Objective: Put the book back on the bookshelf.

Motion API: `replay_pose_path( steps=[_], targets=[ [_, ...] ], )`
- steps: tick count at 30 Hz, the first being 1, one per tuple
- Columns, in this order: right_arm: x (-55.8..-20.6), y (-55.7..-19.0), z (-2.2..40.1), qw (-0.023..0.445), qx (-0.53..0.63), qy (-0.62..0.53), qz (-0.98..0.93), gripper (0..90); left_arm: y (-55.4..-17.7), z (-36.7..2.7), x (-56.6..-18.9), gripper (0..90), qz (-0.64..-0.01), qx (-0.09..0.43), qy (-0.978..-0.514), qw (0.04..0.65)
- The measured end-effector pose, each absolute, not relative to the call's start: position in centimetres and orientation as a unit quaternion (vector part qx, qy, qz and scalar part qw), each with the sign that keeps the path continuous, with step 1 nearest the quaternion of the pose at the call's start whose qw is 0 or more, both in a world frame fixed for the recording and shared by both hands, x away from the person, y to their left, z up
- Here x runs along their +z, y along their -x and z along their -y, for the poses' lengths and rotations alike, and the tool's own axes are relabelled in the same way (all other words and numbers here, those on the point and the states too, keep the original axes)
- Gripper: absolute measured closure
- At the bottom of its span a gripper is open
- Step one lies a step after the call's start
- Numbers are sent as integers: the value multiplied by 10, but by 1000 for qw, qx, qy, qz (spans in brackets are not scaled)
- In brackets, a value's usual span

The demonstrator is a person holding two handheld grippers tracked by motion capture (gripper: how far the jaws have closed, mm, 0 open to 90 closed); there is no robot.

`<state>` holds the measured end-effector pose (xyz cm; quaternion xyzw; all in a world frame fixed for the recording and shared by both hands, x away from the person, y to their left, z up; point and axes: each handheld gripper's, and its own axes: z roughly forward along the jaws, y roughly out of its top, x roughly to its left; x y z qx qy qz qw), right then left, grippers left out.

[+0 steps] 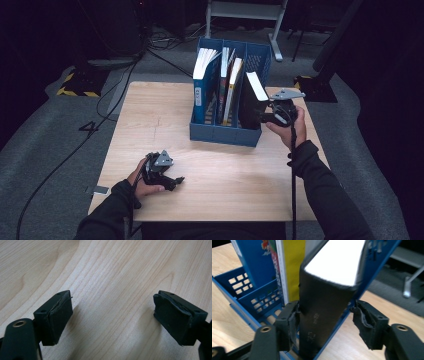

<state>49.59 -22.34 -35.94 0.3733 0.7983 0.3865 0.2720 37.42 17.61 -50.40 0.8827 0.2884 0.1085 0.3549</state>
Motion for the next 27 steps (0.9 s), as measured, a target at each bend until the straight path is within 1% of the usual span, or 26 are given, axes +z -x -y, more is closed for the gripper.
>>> replay_pose_path(
  steps=[2, 4, 8, 27],
  targets=[
    [-364, -498, 220, 273, 390, -371, -797, 446, -374, -176, -504, 154, -288, 108, -883, 355],
    [-365, -500, 220, 258, 399, -377, -795, 452, -374, -176, -504, 154, -287, 108, -883, 355],
    [-370, -504, 217, 256, 415, -395, -778, 461, -374, -176, -504, 154, -286, 106, -883, 356],
    [-372, -544, 191, 290, 405, -444, -745, 463, -375, -175, -504, 153, -281, 105, -885, 357]
  ],
)
